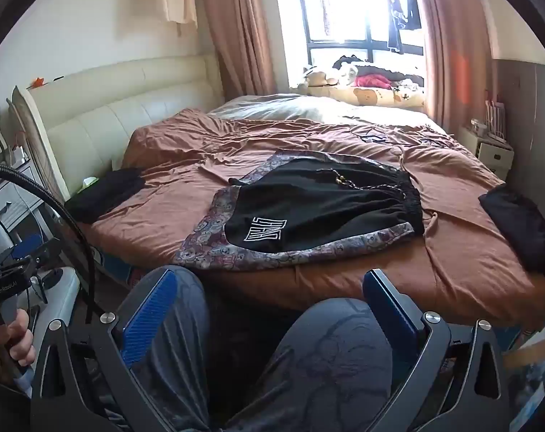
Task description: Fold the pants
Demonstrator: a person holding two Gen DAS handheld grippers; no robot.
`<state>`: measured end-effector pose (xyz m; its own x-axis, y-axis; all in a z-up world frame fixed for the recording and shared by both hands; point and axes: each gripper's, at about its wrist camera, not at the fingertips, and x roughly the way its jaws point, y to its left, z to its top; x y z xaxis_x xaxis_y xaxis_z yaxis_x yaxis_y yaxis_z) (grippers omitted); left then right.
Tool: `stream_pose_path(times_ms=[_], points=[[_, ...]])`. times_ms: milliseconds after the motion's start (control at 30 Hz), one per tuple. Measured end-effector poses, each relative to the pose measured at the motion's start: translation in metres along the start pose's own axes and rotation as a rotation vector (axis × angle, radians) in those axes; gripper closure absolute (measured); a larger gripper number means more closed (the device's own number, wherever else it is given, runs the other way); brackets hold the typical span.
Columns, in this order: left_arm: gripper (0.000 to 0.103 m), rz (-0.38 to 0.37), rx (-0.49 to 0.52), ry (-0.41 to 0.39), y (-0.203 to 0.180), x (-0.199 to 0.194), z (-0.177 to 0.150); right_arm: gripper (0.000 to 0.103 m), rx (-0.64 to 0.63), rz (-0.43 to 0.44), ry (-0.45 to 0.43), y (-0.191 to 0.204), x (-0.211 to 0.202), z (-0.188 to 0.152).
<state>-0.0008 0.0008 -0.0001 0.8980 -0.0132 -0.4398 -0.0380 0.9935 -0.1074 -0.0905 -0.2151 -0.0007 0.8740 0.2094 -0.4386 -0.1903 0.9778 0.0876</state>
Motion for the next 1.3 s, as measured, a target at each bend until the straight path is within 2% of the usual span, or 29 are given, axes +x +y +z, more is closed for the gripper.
stream_pose_path(times_ms=[100,167,267,333,500,667,967,1267,1300], points=[[0.000,-0.002,0.005,0.000,0.003,-0.002,0.000,0.000,0.007,-0.005,0.010,0.001,0.003,0.003],[0.000,-0.001,0.005,0.000,0.007,-0.003,0.001,0.000,0.007,-0.009,-0.027,0.002,-0.004,0.001],[0.000,-0.011,0.002,-0.005,0.016,-0.008,0.000,0.000,-0.002,-0.018,-0.028,0.002,-0.002,0.000],[0.000,-0.004,0.023,-0.003,0.003,-0.007,0.003,0.000,0.003,-0.027,-0.040,0.004,-0.008,-0.001],[0.000,-0.014,0.026,-0.007,0.009,-0.013,0.002,0.000,0.005,-0.027,-0.046,0.007,-0.009,-0.002],[0.000,-0.022,0.040,0.008,-0.007,-0.003,0.001,0.000,0.001,-0.034,-0.047,0.011,-0.010,-0.005],[0.000,-0.033,0.048,0.007,-0.008,-0.004,0.000,0.000,0.021,-0.028,-0.037,-0.001,-0.012,-0.003],[0.000,-0.036,0.035,0.001,-0.005,-0.005,-0.002,0.000,0.005,-0.030,-0.040,0.009,-0.016,0.007],[0.000,-0.036,0.034,0.000,-0.004,-0.005,-0.001,0.000,0.004,-0.029,-0.043,0.002,-0.011,-0.001]])
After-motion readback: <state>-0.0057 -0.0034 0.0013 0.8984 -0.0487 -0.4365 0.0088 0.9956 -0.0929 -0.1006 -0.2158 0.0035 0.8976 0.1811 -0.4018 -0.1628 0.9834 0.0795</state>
